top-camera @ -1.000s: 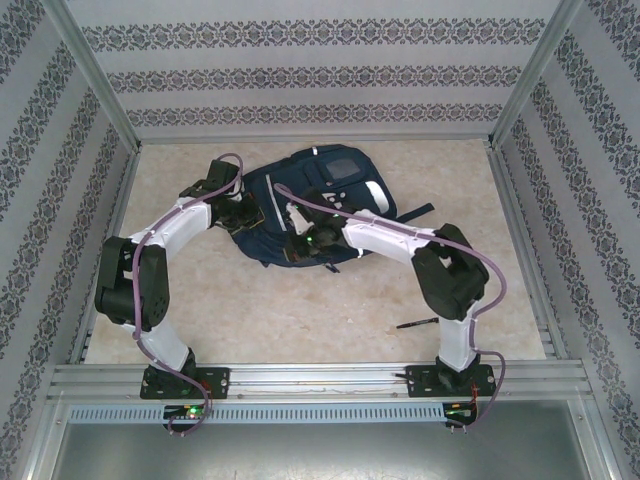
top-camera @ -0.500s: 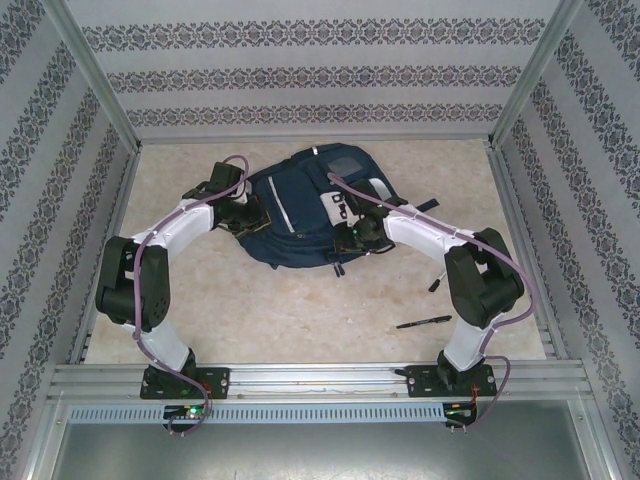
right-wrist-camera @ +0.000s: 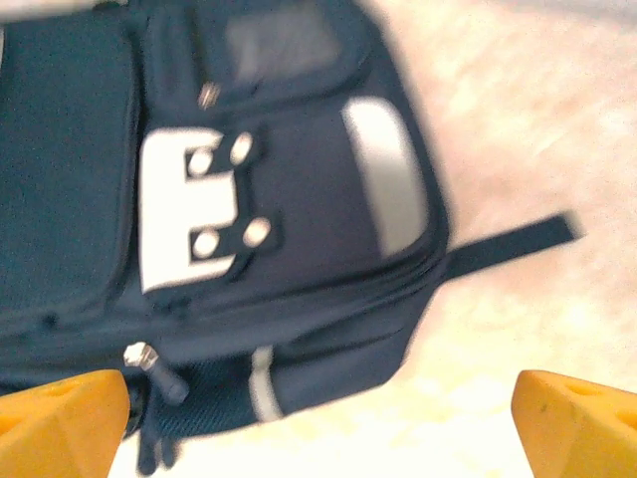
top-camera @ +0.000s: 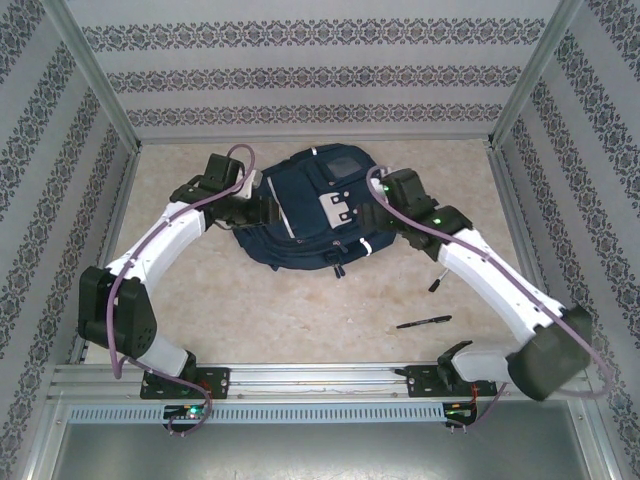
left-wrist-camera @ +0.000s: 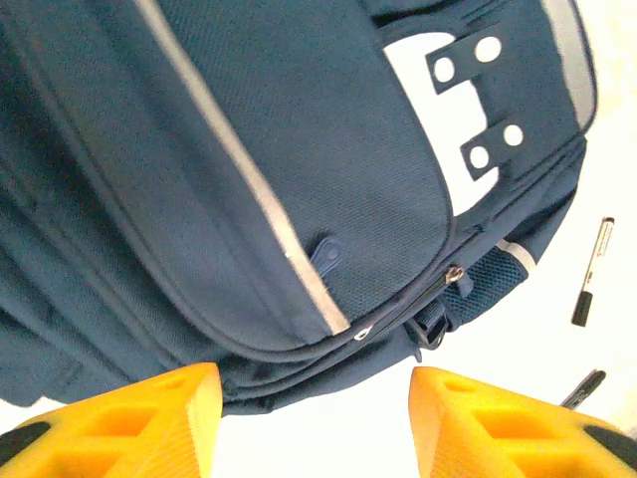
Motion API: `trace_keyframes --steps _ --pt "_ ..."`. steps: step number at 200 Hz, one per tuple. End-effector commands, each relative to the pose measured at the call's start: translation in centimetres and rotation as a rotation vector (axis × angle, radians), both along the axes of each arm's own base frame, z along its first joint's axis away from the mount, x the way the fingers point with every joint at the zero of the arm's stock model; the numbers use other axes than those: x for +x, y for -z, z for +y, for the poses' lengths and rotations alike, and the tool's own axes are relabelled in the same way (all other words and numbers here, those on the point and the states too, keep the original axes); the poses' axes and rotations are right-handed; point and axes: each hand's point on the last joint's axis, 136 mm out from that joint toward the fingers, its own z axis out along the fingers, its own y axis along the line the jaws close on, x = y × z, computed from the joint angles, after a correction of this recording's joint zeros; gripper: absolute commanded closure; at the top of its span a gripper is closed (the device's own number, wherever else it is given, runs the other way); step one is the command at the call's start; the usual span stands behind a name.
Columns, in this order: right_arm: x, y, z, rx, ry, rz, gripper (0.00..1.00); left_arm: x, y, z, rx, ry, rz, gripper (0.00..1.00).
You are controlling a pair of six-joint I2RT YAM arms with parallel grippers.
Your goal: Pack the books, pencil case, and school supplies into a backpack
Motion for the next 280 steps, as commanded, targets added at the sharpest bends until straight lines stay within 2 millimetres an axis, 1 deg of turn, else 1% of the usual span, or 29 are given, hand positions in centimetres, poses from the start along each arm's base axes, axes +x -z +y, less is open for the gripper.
trace_keyframes --steps 1,16,35,46,60,74,79,87,95,110,111,112,117,129,138,141,153,160,167,180,200,209,225,241,251,265,280 --pt "0.5 -1.8 -3.4 -0.041 0.128 -0.144 0.02 -1.1 0.7 -1.3 0.081 0.132 -0.038 0.49" --pt "0.3 -1.2 -2.3 0.11 0.038 -0.118 0.02 0.0 1.6 -0.8 0.141 0.073 -0.04 0.49" --pt "-0.2 0.2 -1.8 0.221 0.047 -0.013 0.02 1.4 2.6 0.2 0.181 -0.018 -0.003 0.46" --pt "-0.7 1.5 -0.8 0.28 0.047 0.058 0.02 2.3 3.4 0.3 0.181 -0.047 0.025 0.45" --pt "-1.3 3.4 0.9 0.372 0.041 0.156 0.1 3.3 4.6 0.5 0.176 -0.074 0.064 0.44" --pt "-2.2 5.3 3.7 0.46 -0.025 0.275 0.19 4.1 6.3 0.9 0.194 -0.105 0.114 0.44" --pt "-2.4 5.9 4.6 0.471 -0.054 0.31 0.23 4.3 6.8 1.0 0.201 -0.111 0.129 0.44" --pt "-2.8 6.7 6.0 0.469 -0.105 0.356 0.31 4.4 7.5 1.0 0.207 -0.115 0.151 0.44" --pt "-3.3 7.4 7.5 0.456 -0.165 0.405 0.37 4.5 8.1 1.0 0.209 -0.115 0.158 0.44" --pt "-4.0 8.6 9.8 0.394 -0.293 0.463 0.44 4.6 9.1 0.9 0.199 -0.125 0.163 0.44" --pt "-4.1 8.9 10.0 0.385 -0.302 0.471 0.44 4.6 9.2 0.9 0.199 -0.126 0.165 0.44" --pt "-4.1 8.7 10.1 0.379 -0.314 0.467 0.44 4.6 9.2 0.9 0.198 -0.127 0.166 0.44" --pt "-4.3 8.9 10.8 0.34 -0.365 0.467 0.45 4.5 9.5 0.8 0.192 -0.132 0.172 0.44" --pt "-4.8 9.3 12.2 0.213 -0.536 0.437 0.43 4.2 9.8 0.6 0.166 -0.152 0.197 0.44" --pt "-5.7 9.6 13.4 0.113 -0.699 0.405 0.42 3.9 9.7 0.3 0.136 -0.165 0.211 0.45" --pt "-6.1 9.7 13.7 0.063 -0.783 0.38 0.41 3.8 9.7 0.2 0.126 -0.17 0.211 0.45" --pt "-6.7 10.4 14.2 -0.117 -1.008 0.291 0.4 3.3 9.2 0.2 0.093 -0.191 0.202 0.45" --pt "-6.6 11.0 14.2 -0.198 -1.114 0.243 0.39 3.1 8.7 0.3 0.081 -0.202 0.193 0.45" --pt "-6.1 11.4 14.2 -0.256 -1.186 0.2 0.39 2.7 8.2 0.3 0.074 -0.203 0.191 0.45" --pt "-4.5 11.7 14.3 -0.312 -1.262 0.141 0.39 2.0 7.3 0.3 0.061 -0.195 0.186 0.45" --pt "-2.5 11.0 15.5 -0.314 -1.344 0.056 0.39 0.9 5.8 0.2 0.034 -0.18 0.185 0.45" --pt "-1.5 10.7 16.1 -0.322 -1.368 0.021 0.4 0.2 5.5 0.2 0.021 -0.177 0.19 0.45" --pt "-0.2 10.9 17.1 -0.38 -1.419 -0.037 0.41 -1.0 5.1 0.3 0.002 -0.173 0.206 0.45" --pt "1.3 12.3 17.8 -0.479 -1.444 -0.069 0.44 -2.2 5.2 0.3 -0.014 -0.163 0.229 0.45" --pt "1.8 13.4 17.9 -0.544 -1.476 -0.066 0.45 -2.9 5.3 0.4 -0.024 -0.157 0.25 0.45" --pt "1.7 14.9 17.8 -0.612 -1.541 -0.042 0.45 -3.8 5.5 0.5 -0.032 -0.15 0.273 0.45" --pt "1.8 16.3 17.4 -0.681 -1.571 -0.021 0.4 -4.4 5.5 0.7 -0.035 -0.148 0.276 0.45"
